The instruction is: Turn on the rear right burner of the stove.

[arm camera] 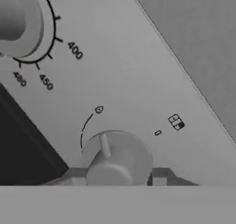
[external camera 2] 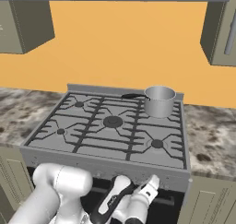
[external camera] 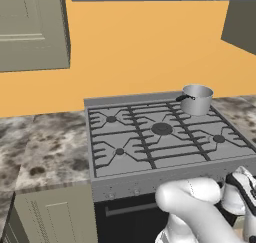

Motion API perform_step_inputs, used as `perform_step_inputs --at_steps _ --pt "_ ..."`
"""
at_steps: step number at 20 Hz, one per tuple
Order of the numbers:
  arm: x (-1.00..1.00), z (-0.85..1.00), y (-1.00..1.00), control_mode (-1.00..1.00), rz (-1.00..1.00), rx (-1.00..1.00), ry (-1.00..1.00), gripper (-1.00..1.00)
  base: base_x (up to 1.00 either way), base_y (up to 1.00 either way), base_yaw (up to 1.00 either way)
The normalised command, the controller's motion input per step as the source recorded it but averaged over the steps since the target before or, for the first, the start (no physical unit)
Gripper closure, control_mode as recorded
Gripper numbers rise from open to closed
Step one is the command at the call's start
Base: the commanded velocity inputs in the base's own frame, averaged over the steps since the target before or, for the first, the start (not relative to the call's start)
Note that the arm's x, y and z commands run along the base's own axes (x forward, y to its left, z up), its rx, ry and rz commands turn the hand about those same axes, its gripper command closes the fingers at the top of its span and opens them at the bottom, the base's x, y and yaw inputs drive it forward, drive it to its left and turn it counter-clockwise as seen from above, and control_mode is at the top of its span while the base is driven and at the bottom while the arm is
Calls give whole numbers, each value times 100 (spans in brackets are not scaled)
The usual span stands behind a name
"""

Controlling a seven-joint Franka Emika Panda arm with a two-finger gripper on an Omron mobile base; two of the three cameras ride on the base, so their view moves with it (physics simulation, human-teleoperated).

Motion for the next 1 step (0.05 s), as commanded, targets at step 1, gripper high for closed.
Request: perform_step_inputs --at_steps 1 --pt "0 -1 0 -100 15 -37 0 100 0 0 0"
